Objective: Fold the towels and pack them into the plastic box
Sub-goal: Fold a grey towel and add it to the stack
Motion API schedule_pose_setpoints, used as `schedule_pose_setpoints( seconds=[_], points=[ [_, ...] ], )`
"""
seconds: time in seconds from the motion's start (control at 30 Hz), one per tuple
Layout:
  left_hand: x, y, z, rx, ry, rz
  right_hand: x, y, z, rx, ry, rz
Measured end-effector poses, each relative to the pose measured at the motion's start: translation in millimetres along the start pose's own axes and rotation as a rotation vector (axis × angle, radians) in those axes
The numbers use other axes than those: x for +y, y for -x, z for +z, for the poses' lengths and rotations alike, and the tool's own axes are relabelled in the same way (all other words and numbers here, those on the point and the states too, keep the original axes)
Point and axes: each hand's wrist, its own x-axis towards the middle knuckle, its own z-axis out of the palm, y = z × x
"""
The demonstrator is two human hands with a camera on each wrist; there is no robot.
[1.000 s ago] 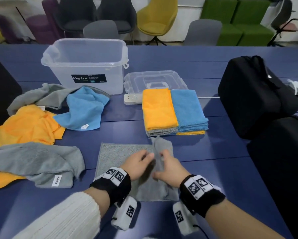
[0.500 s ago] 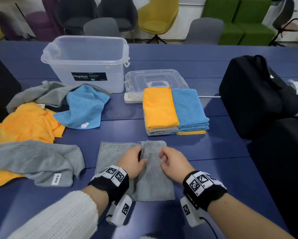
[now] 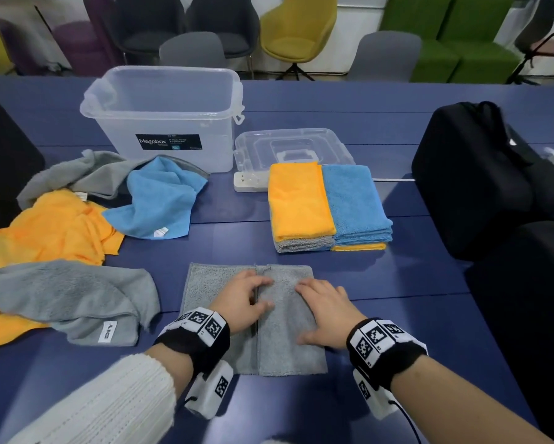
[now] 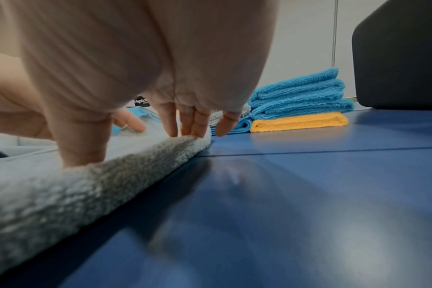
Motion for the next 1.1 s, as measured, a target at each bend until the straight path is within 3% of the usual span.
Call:
schedule_pose_setpoints(
  seconds=[0.17,0.47,0.57,0.67,0.77,0.83,0.93,1.03,1.1],
  points=[
    [1,4,0,-0.171,-0.19,0.007,0,1,2,-0.015,0.056,0.022],
    [1,-6,8,-0.209,-0.306,-0.085,9,1,6,-0.027,0.121,0.033],
    [-4,5,-3,-0.005,-0.329,-0.126,11,0,8,-0.027,0.117,0.034],
    [-24,19,-22,0.24,-0.342,-0.335,12,0,9,-0.027,0.114,0.036],
    [-50,28,-35,0.214,-0.182,-0.576,12,0,9,-0.027,0.112,0.036],
    [-62,32,-39,0.175,-0.055,-0.637,11,-1,9,-0.026,0.115,0.036],
    [-65,36,-42,0.089,0.178,-0.593,12,-2,9,-0.032,0.124,0.037],
    [-42,37,-47,0.156,0.582,-0.454,12,-3,10,-0.036,0.12,0.041],
    [-13,36,-49,0.157,0.707,-0.334,12,-3,10,-0.031,0.12,0.042]
  ],
)
